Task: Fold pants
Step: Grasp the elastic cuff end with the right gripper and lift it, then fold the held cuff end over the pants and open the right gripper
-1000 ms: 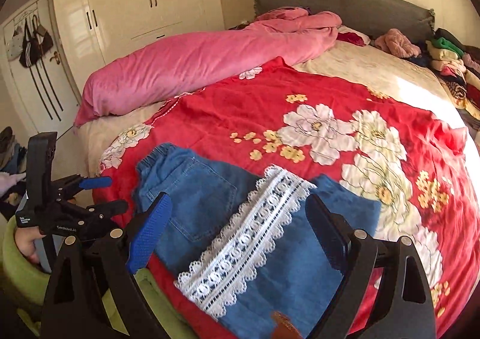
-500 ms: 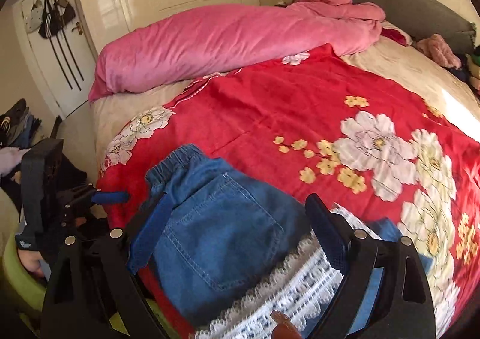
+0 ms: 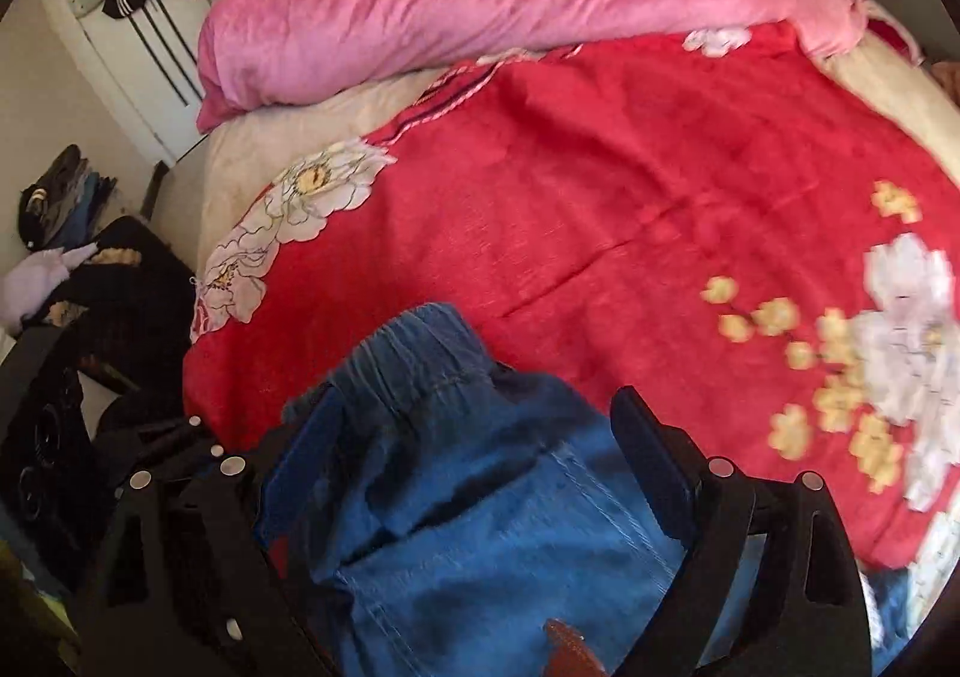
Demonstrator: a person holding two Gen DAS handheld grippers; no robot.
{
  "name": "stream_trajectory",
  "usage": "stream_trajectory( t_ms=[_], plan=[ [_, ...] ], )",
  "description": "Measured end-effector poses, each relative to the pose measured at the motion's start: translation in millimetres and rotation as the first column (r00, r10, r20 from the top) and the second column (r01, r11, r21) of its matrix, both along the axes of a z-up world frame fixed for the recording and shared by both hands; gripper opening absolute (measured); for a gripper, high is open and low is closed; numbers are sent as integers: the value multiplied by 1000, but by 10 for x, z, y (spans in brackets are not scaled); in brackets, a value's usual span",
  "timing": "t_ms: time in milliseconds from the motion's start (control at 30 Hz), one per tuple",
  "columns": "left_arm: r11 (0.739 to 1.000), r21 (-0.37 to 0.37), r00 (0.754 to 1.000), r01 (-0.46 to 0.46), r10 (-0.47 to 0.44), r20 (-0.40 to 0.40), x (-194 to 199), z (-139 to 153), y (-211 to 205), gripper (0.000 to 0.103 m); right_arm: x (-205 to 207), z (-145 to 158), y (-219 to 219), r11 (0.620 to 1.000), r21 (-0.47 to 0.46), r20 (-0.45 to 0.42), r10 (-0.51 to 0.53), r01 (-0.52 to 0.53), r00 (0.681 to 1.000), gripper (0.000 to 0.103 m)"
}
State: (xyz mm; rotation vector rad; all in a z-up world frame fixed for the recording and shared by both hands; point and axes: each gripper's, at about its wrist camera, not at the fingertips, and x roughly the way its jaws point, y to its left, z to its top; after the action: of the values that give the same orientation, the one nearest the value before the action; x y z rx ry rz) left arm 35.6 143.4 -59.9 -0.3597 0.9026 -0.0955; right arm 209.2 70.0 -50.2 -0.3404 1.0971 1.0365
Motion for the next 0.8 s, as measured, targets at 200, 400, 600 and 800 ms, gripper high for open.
stream_trajectory(
  t_ms=[200, 400, 600, 800],
  plan=[
    [1000, -21, 1000, 3, -3, 2, -26, -6, 16, 59, -4, -159, 60, 999, 39, -64, 32, -29, 997, 67],
    [999, -40, 1000, 23, -22, 21, -68, 18, 30, 65, -130, 118, -259, 987, 159, -42, 37, -30, 998, 34],
    [988, -125, 995, 92, -87, 45, -113, 142, -108, 79, -228, 515, -950, 943, 334, -51, 3, 14, 999, 33],
    [970, -159, 983, 182, -175, 61, 29, 226, -542, 83, -301, 737, -1515, 917, 398, -23, -29, 36, 999, 33]
  ],
)
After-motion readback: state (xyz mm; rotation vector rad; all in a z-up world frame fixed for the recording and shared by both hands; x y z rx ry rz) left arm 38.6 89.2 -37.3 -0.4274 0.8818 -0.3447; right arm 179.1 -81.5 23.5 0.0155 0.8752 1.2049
